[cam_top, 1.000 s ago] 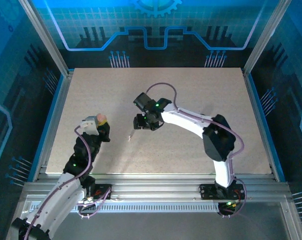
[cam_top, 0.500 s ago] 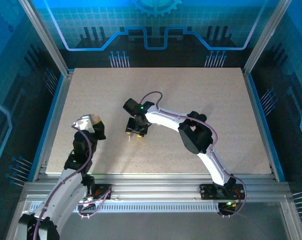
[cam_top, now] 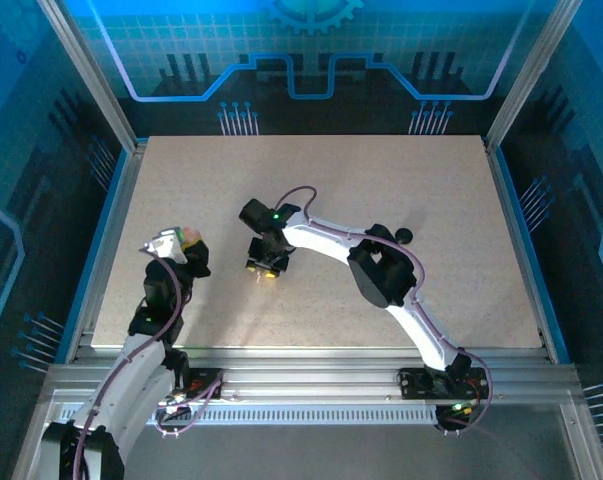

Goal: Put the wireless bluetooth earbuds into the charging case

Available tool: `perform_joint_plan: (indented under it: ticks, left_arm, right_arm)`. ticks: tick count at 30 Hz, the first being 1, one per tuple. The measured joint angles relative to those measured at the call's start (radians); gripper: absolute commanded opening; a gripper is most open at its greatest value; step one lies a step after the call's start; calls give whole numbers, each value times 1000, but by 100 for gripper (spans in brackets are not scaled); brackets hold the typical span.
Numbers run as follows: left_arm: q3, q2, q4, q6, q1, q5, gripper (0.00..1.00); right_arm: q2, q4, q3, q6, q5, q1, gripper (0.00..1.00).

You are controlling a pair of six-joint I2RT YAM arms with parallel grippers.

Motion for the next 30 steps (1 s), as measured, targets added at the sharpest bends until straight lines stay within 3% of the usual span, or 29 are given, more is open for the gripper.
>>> perform_joint_plan:
  ticks: [15, 30]
  left_arm:
    - [-4, -40, -1, -18, 3, 14, 18]
    - [-4, -44, -1, -18, 4, 34, 17]
  right_arm:
    - [19, -44, 30, -9, -5, -1, 20]
    - [-31, 21, -60, -12, 18, -1, 16]
